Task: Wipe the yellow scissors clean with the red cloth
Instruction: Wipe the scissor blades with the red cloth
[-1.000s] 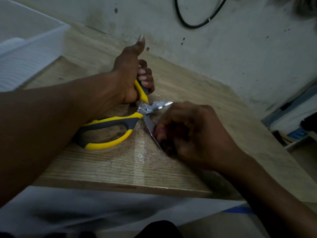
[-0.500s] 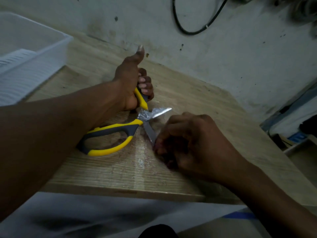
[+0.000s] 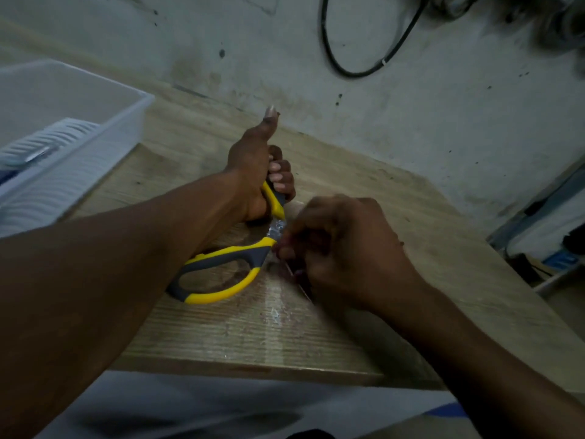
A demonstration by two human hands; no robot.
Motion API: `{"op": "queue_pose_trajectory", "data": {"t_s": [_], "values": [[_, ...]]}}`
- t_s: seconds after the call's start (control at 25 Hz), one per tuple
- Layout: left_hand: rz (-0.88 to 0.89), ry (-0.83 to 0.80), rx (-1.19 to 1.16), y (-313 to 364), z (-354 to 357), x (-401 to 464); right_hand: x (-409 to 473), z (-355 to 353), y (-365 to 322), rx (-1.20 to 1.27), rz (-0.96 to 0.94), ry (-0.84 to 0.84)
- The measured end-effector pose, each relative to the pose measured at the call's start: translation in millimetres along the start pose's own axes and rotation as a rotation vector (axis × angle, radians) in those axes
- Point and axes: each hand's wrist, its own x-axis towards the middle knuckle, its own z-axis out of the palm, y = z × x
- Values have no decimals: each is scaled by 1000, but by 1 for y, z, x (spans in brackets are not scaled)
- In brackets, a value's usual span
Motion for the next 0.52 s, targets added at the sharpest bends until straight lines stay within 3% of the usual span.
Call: {"op": "queue_pose_trajectory", "data": {"t_s": [0.12,0.24,0.32,0.44,0.52], "values": [[-13,-12,-29,2,-2,-1,3,6,-1,-3,30,26],[-28,-10,-14,2,-3,-2,-37,-16,-1,-80,57,-248],[-27,-8,-11,2,-4,0,-52,-32,5,-54,99,-322],[-45,-35,-24,2,-4,1,-63,-46,23,294,338,-47],[-47,-36,-36,2,-4,1,-66,-45,33,299,354,135]]}}
